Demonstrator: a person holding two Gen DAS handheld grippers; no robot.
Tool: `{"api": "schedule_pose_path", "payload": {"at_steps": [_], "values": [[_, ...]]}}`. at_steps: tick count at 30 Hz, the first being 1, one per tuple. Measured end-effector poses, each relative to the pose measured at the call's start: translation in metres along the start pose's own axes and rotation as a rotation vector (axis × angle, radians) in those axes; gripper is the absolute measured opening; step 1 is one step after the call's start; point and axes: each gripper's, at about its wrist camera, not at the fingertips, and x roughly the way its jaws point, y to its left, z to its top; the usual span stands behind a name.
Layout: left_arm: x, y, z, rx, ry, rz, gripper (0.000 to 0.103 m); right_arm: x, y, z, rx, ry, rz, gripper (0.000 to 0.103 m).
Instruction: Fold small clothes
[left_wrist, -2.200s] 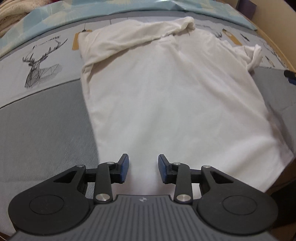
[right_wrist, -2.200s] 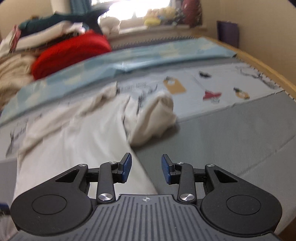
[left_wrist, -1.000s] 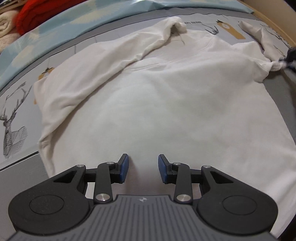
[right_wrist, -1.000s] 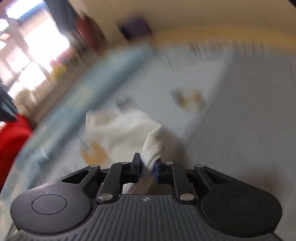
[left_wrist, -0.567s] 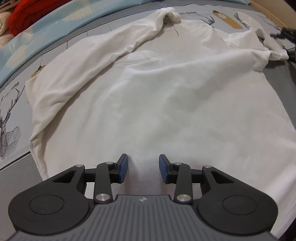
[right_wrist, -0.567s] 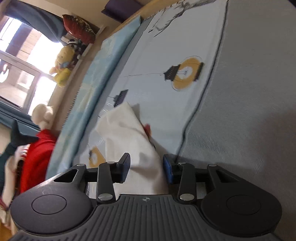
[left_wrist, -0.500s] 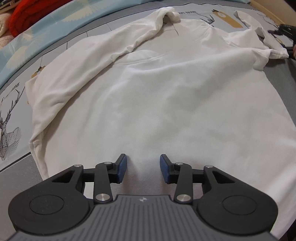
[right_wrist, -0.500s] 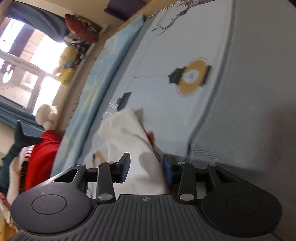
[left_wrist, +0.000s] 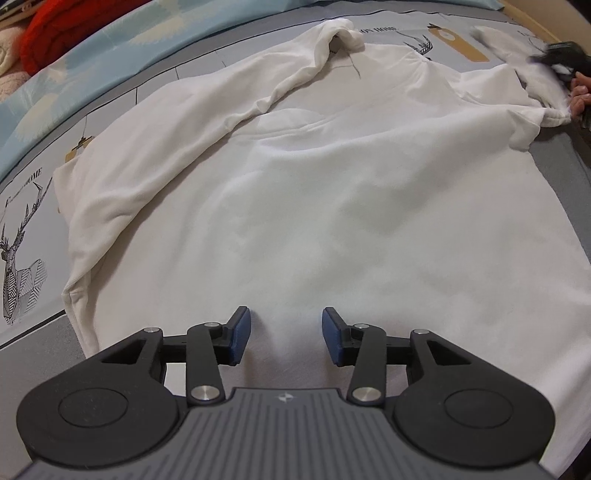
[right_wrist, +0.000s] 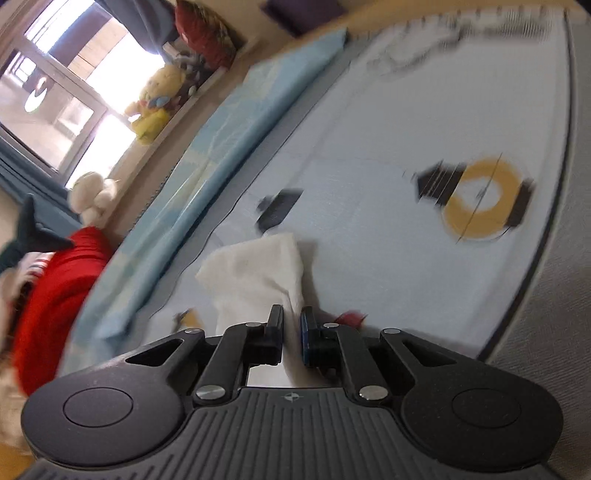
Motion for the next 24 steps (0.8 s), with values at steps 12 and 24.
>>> {"api": "schedule_pose_path", "payload": {"at_steps": [12,24], "values": [[-0.005,-0.005,0.001,0.003,-0.013,-0.011,0.047,-0.063,-0.047,0.000,0.128,-0.366,-0.386,0.019],[-0.006,-0.005,0.003,0.003,-0.016,-0.010,0.047,-0.089,-0.073,0.012,0.110,-0.502,-0.568,0.002]]}}
